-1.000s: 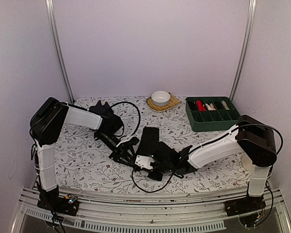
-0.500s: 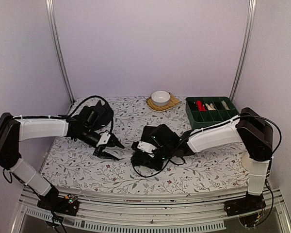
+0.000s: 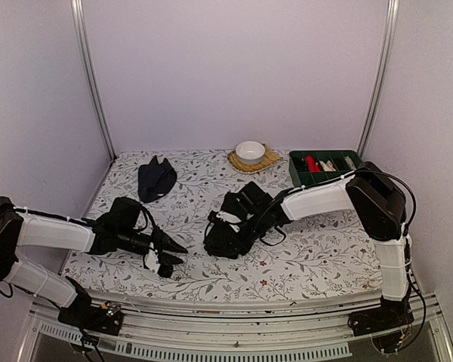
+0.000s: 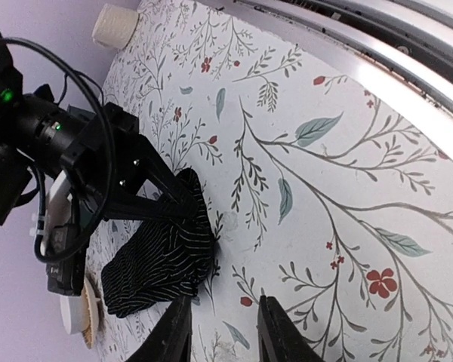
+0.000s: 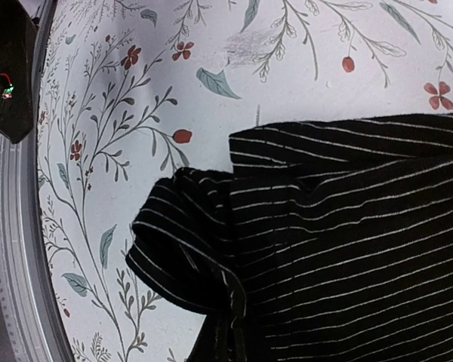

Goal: Roll the underwear
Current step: Roll the underwear at the center of the board.

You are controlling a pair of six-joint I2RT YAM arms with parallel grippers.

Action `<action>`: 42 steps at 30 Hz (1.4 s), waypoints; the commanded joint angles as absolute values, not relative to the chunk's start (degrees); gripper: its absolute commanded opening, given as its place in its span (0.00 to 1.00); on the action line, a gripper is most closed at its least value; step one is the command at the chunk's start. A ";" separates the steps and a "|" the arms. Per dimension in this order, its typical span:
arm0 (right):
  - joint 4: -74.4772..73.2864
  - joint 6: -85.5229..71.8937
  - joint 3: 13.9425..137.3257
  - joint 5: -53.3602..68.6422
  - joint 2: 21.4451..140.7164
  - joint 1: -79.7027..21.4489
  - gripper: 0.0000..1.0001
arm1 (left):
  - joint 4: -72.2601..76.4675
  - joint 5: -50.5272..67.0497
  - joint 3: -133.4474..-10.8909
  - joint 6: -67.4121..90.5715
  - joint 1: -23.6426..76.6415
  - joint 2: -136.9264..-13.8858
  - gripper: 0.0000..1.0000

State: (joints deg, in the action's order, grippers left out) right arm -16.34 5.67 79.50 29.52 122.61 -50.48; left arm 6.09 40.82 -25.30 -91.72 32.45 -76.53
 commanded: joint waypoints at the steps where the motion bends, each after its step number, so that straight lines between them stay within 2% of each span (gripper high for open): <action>1: -19.27 3.34 80.00 34.94 125.36 -48.50 0.02 | 16.00 34.91 -23.66 -98.23 35.93 -79.54 0.30; 9: -19.64 1.51 81.20 38.89 126.43 -47.17 0.02 | 25.06 29.03 -23.49 -102.71 39.96 -87.82 0.32; 17: -20.39 1.56 82.11 38.26 127.10 -46.84 0.02 | 27.04 23.22 -26.20 -106.13 43.30 -93.96 0.33; 21: -20.54 1.83 82.01 38.06 127.22 -46.77 0.02 | 28.40 19.77 -27.53 -106.94 44.45 -96.29 0.37; 27: -20.71 2.07 82.03 37.97 127.23 -46.78 0.02 | 38.10 12.76 -27.09 -110.90 46.39 -103.08 0.39; 42: -21.04 2.54 81.67 37.97 127.22 -46.84 0.02 | 55.62 6.55 -25.27 -115.16 47.71 -111.99 0.39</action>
State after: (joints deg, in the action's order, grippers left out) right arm -18.81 2.15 81.38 38.76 125.03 -47.22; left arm 55.55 11.07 -26.02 -114.34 47.24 -108.01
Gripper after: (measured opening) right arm 0.026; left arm 0.388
